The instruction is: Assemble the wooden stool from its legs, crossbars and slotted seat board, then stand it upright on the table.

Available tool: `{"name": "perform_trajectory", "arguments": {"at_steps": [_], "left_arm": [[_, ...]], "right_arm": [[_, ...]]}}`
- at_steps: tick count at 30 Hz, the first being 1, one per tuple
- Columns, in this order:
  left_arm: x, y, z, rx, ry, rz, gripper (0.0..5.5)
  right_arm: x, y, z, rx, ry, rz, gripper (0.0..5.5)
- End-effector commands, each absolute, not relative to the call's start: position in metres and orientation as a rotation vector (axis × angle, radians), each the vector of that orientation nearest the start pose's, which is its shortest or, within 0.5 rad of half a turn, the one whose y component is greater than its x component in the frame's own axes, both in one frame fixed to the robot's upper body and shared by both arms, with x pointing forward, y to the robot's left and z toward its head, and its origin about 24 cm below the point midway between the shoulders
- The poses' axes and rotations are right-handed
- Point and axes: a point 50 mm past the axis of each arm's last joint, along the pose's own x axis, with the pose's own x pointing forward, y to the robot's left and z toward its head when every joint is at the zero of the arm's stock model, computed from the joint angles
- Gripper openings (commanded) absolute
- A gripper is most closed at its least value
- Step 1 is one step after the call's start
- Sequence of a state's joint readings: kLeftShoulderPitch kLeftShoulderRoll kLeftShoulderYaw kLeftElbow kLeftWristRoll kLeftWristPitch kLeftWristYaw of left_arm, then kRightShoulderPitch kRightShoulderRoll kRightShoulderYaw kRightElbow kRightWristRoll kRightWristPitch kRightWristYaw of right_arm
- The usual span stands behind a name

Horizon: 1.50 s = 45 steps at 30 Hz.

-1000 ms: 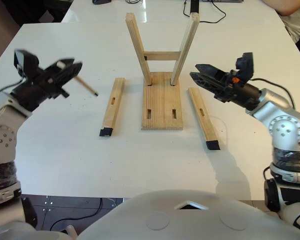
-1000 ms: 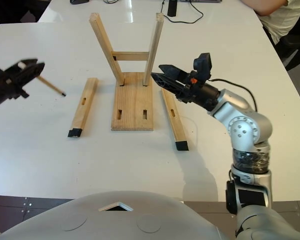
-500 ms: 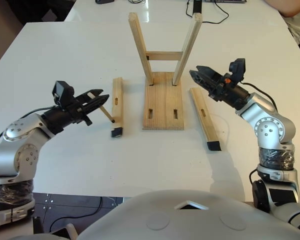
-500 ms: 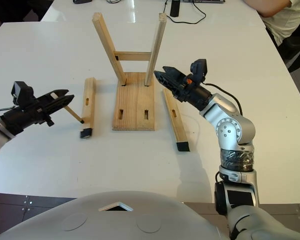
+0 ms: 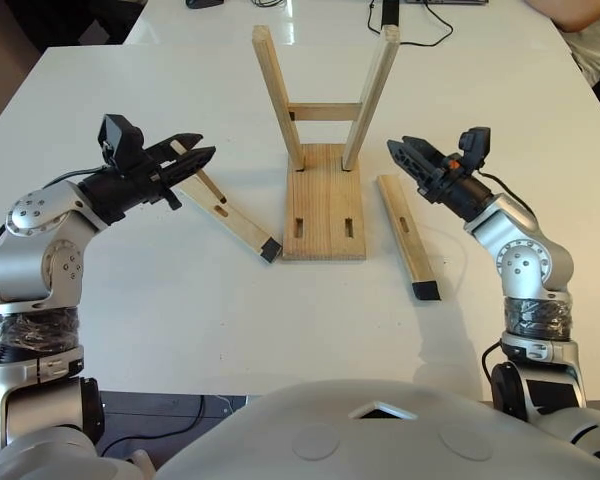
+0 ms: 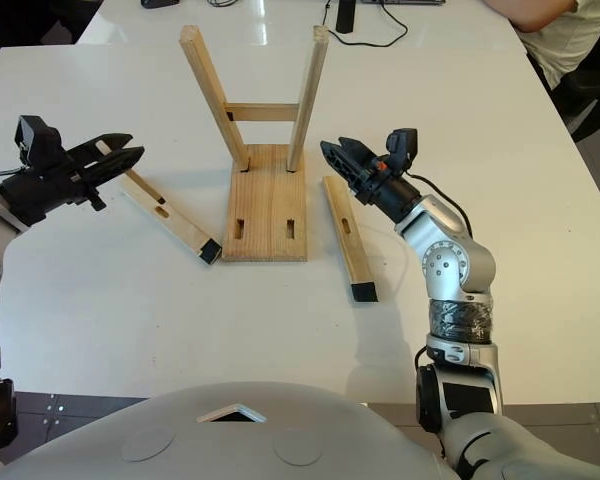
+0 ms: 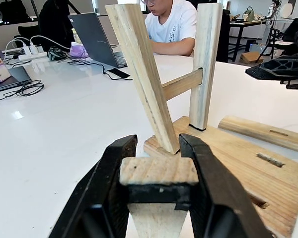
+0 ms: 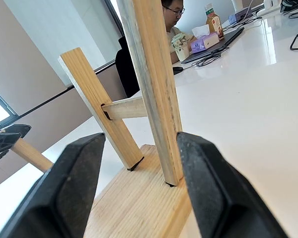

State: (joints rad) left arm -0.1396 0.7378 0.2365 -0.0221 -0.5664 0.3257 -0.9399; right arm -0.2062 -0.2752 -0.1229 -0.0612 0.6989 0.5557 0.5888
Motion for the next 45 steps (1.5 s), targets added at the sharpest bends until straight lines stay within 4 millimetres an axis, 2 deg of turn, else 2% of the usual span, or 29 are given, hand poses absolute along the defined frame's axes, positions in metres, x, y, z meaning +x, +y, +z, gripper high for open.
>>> {"name": "perform_trajectory", "arguments": {"at_steps": [1, 7, 12, 19, 22, 25, 29, 36, 39, 42, 43, 45], "left_arm": [[0.253, 0.275, 0.13, 0.13, 0.108, -0.766, 1.34], [0.256, 0.272, 0.119, 0.095, 0.106, -0.731, 1.34], [0.25, 0.265, 0.109, 0.079, 0.137, -0.749, 1.34], [0.244, 0.266, 0.094, 0.126, 0.206, -0.77, 1.34], [0.244, 0.265, 0.088, 0.116, 0.251, -0.836, 1.34], [0.247, 0.259, 0.074, 0.118, 0.355, -0.933, 1.34], [0.26, 0.265, 0.055, 0.154, 0.457, -0.946, 1.34], [0.253, 0.278, 0.034, 0.135, 0.521, -0.93, 1.34], [0.255, 0.282, 0.035, 0.136, 0.499, -0.91, 1.34], [0.272, 0.288, 0.046, 0.178, 0.419, -0.791, 1.34], [0.277, 0.291, 0.052, 0.178, 0.396, -0.759, 1.7], [0.286, 0.298, 0.071, 0.151, 0.327, -0.685, 1.96]], "right_arm": [[0.276, -0.17, 0.085, 0.462, 0.136, 0.688, 2.65], [0.283, -0.173, 0.085, 0.448, 0.132, 0.662, 2.65], [0.287, -0.175, 0.085, 0.449, 0.132, 0.655, 2.65], [0.29, -0.175, 0.086, 0.453, 0.133, 0.657, 2.65], [0.291, -0.173, 0.085, 0.457, 0.137, 0.656, 2.65], [0.291, -0.17, 0.081, 0.465, 0.144, 0.653, 2.65], [0.29, -0.168, 0.081, 0.484, 0.135, 0.644, 2.65], [0.287, -0.175, 0.075, 0.497, 0.139, 0.591, 2.65], [0.287, -0.177, 0.075, 0.5, 0.139, 0.58, 2.65], [0.29, -0.177, 0.076, 0.501, 0.131, 0.571, 2.65], [0.291, -0.176, 0.077, 0.501, 0.126, 0.568, 2.65], [0.293, -0.177, 0.078, 0.502, 0.111, 0.559, 2.65]]}}
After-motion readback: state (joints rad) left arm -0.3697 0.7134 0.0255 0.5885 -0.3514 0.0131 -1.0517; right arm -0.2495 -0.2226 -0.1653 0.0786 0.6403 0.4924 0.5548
